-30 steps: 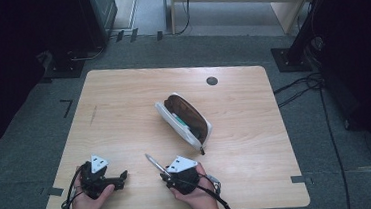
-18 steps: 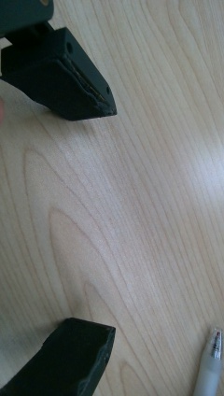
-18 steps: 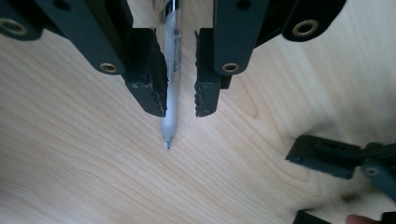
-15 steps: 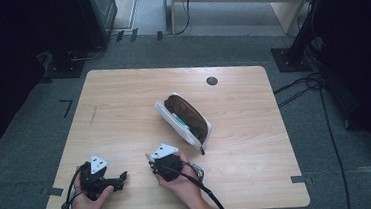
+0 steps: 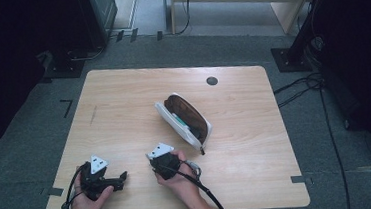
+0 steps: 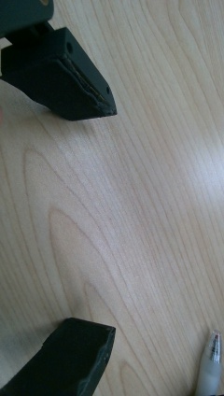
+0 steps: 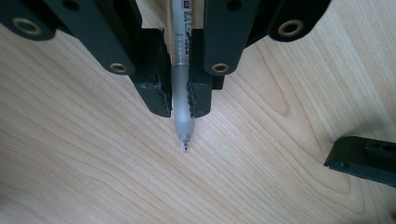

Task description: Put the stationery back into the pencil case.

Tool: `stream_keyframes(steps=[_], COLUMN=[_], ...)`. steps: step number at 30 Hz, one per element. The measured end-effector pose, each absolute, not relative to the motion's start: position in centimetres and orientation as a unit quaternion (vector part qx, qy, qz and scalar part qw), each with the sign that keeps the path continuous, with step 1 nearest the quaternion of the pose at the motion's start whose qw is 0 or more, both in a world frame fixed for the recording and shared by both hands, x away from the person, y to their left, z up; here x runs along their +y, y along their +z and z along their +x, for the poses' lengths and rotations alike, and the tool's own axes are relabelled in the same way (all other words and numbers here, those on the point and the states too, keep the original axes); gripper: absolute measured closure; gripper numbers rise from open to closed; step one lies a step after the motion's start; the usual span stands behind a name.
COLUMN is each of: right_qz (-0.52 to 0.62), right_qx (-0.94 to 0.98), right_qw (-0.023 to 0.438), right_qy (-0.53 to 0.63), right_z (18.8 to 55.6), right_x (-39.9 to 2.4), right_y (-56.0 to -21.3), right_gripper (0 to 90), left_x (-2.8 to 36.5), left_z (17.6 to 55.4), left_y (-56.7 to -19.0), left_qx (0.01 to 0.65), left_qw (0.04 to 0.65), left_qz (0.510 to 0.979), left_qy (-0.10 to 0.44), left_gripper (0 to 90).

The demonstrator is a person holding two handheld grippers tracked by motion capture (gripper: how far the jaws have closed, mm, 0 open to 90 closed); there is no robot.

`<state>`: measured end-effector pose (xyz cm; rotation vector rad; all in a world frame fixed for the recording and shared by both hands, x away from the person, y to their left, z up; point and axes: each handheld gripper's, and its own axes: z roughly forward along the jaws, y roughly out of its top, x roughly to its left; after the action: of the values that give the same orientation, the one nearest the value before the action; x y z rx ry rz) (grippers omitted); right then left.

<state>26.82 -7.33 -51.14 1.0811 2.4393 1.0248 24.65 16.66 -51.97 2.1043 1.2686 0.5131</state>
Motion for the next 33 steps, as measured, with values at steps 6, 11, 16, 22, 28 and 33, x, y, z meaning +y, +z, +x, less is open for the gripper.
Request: stream_keyframes(steps=[6, 11, 16, 22, 28, 33], right_qz=[0.377, 0.379, 0.383, 0.389, 0.399, 0.397], right_qx=[0.841, 0.833, 0.822, 0.806, 0.794, 0.785], right_qw=[0.15, 0.152, 0.162, 0.17, 0.172, 0.174], right_qy=[0.359, 0.374, 0.39, 0.412, 0.426, 0.442], right_z=[26.4, 26.1, 25.9, 25.5, 25.1, 24.5], right_x=[-7.9, -8.6, -9.6, -11.0, -12.9, -14.7], right_y=[-51.1, -50.5, -49.4, -47.5, -45.9, -44.4], right_gripper=[80.6, 80.7, 80.7, 80.7, 80.7, 80.7], left_x=[16.7, 16.7, 16.7, 16.7, 16.6, 16.7], left_z=[24.6, 24.7, 24.6, 24.6, 24.6, 24.7], left_y=[-52.0, -52.0, -52.0, -52.0, -52.0, -52.0], left_qx=[0.48, 0.48, 0.48, 0.48, 0.481, 0.48], left_qw=[0.31, 0.31, 0.31, 0.31, 0.311, 0.31], left_qz=[0.797, 0.797, 0.797, 0.797, 0.796, 0.797], left_qy=[0.194, 0.194, 0.194, 0.194, 0.194, 0.194], left_gripper=[0.0, 0.0, 0.0, 0.0, 0.0, 0.0])
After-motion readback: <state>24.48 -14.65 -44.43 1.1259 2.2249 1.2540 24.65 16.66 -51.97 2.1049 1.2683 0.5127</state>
